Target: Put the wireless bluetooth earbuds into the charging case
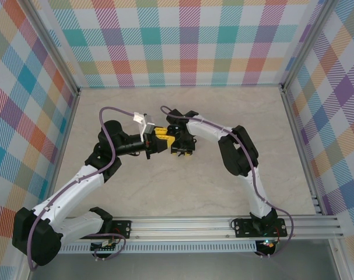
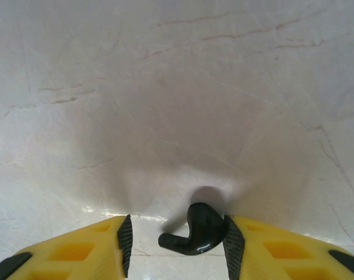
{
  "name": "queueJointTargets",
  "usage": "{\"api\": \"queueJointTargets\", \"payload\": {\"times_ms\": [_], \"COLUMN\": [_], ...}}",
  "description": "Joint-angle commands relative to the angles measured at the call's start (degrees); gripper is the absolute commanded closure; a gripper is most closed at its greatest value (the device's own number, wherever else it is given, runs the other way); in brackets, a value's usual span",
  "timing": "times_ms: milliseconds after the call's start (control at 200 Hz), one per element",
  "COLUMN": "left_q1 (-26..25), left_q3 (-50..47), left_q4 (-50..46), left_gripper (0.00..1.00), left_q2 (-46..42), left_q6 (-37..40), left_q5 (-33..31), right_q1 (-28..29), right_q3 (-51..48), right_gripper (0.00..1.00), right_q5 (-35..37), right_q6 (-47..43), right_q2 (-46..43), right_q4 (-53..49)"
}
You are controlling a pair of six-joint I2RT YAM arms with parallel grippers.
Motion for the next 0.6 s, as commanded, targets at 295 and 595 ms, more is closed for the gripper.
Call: {"api": "queueJointTargets", "payload": {"times_ms": [295,595], "left_q1": [0.5,0.5], "left_q3": [-0.5,-0.5], "left_q4": [0.4,0.5], "left_gripper": [1.00,1.00], "left_q2": [-1.5,-1.7], "left_q6": [0.9,0.8], "left_q5": [-0.4,-0.6], "right_q1": [1.5,2.6], "right_q3": [3.6,6.8], "right_gripper": [0.65,0.75], "right_q5": [5.3,10.2], "right_q6": [-5.4,-6.3], "right_q2": [3.9,7.1], "right_q4": [-4.5,-8.3]}}
